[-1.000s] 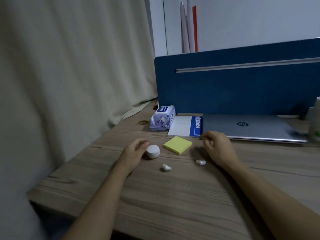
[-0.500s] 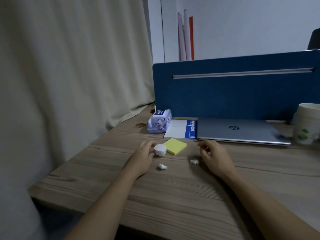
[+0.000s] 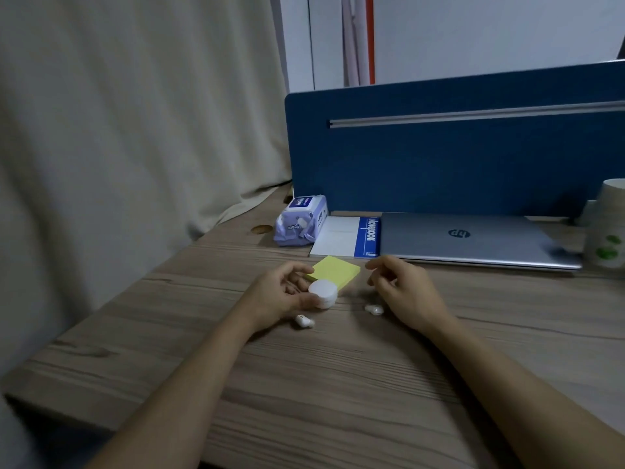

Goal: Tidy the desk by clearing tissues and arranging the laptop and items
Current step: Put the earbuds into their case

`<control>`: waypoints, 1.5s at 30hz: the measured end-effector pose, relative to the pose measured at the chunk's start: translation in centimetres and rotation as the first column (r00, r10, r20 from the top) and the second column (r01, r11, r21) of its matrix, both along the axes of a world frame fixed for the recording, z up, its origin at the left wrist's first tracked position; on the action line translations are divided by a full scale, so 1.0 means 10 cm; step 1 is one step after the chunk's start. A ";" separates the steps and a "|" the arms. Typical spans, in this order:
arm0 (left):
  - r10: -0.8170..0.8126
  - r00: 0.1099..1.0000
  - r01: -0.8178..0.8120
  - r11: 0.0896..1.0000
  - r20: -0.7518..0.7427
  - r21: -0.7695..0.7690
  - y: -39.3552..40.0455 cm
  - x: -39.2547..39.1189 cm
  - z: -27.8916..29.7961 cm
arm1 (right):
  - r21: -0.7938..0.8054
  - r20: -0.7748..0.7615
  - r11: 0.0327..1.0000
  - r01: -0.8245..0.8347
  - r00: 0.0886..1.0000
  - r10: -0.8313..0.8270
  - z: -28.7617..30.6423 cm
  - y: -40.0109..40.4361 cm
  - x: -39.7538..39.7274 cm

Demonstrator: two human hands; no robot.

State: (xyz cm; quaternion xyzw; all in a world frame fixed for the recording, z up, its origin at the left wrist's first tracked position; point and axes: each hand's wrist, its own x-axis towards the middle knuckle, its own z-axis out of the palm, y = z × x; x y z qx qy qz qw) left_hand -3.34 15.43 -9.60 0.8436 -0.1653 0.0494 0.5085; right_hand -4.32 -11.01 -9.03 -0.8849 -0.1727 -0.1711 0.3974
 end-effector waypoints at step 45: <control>-0.113 0.912 0.058 0.987 0.396 0.147 -0.35 -0.17 0.07 | -0.149 -0.095 0.988 -0.046 0.995 0.032 0.21 0.37 -0.28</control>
